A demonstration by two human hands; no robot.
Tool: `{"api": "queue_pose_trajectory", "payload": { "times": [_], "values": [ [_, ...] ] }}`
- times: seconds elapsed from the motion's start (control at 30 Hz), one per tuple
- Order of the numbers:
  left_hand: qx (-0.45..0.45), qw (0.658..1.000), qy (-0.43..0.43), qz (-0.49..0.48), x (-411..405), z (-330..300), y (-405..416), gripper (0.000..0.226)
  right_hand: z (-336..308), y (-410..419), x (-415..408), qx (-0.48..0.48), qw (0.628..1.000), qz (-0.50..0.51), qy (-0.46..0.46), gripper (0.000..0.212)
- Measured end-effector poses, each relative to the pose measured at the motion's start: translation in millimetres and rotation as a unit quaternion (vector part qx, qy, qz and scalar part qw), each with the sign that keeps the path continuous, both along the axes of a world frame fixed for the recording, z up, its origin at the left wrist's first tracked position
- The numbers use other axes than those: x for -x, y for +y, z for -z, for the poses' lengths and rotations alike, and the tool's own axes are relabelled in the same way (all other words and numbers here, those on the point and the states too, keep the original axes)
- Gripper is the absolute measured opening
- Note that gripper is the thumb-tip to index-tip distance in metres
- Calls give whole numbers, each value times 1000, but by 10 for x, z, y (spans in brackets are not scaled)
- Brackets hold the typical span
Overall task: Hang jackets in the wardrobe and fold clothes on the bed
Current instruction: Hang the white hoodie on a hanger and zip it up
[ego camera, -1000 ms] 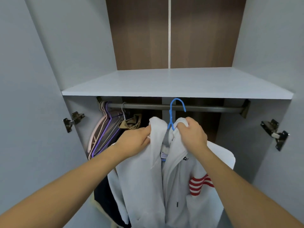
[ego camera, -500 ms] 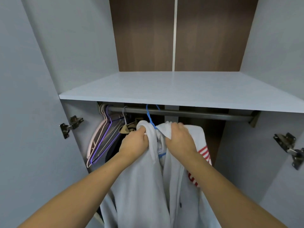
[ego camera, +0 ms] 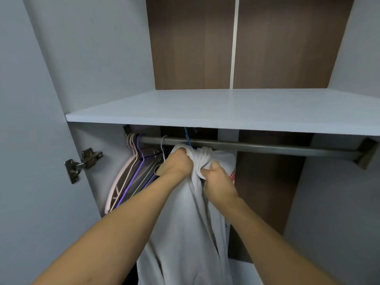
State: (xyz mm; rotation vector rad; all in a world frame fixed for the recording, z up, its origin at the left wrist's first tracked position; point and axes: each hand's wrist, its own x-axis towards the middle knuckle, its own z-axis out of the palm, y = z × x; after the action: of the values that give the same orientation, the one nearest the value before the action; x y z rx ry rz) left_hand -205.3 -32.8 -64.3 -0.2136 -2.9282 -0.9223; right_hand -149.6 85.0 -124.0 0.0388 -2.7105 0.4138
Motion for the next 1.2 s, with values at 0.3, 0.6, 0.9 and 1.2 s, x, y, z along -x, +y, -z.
{"api": "queue_pose_trajectory", "payload": {
  "times": [0.3, 0.6, 0.9, 1.2],
  "values": [
    [164, 982, 39, -80, 733, 933, 65, 31, 1042, -6, 736, -151, 987, 23, 47, 57],
    [326, 773, 518, -165, 779, 1806, 69, 32, 2147, 62, 1360, 18, 960, -65, 271, 75],
    [324, 704, 616, -138, 852, 2630, -19, 59, 2816, 96, 1548, 371, 867, -175, 281, 85],
    [398, 722, 554, -111, 603, 3453, -219, 62, 3523, 121, 1714, 402, 880, -118, 223, 54]
  ]
}}
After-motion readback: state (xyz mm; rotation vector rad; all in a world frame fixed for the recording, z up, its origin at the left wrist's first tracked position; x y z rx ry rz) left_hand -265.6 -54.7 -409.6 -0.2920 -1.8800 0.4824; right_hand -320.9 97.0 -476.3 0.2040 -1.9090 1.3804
